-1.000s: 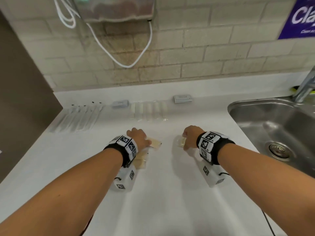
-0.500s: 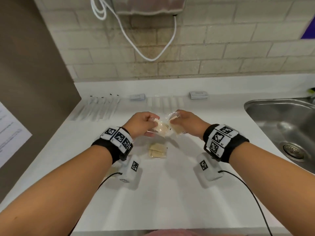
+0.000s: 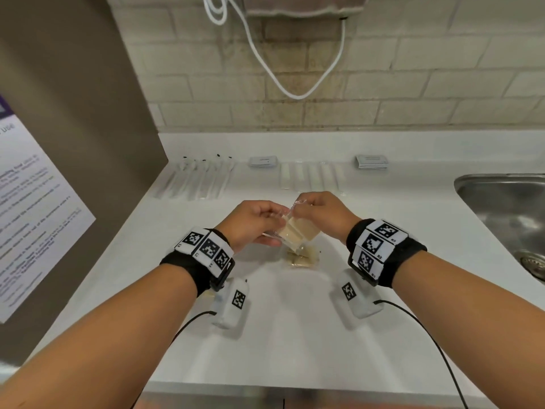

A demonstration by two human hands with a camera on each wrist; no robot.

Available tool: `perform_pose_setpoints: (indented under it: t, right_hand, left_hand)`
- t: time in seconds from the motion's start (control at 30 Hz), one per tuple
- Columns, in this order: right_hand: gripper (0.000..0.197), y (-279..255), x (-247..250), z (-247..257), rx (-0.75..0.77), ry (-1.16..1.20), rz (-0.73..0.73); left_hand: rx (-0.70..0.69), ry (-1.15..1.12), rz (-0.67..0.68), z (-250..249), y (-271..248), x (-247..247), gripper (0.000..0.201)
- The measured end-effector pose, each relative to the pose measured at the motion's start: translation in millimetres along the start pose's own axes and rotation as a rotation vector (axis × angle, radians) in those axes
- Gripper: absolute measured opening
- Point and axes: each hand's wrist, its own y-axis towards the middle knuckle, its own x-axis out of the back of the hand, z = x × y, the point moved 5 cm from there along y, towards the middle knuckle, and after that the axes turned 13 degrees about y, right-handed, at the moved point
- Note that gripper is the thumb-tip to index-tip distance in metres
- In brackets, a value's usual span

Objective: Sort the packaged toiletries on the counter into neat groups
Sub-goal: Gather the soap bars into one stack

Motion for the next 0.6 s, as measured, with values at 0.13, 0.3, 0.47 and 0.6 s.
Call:
perform_pose_setpoints:
  t: [0.13,0.3,0.47,0.6]
  right_hand:
    - [0.02,1,-7,-4,-0.059,-0.028,0.028]
    - [0.013,2,-7,-3,-0.094,-0.024,0.019]
    - [0.011,3,-8,-2,-0.129,-0.084,0.006]
    - [0.022,4,-13,-5,-0.096,-0.238,0.054]
  left_hand:
    - [-0.004,-0.033,0.016,5,-5,6,0.024]
    - [0.068,-0.016,0.007,13,-9,12,0.023]
    - [0.056,0.076,-0.051,16,-9,15,0.02]
    - [0.044,0.015,-0.081,11,-7,15,0.02]
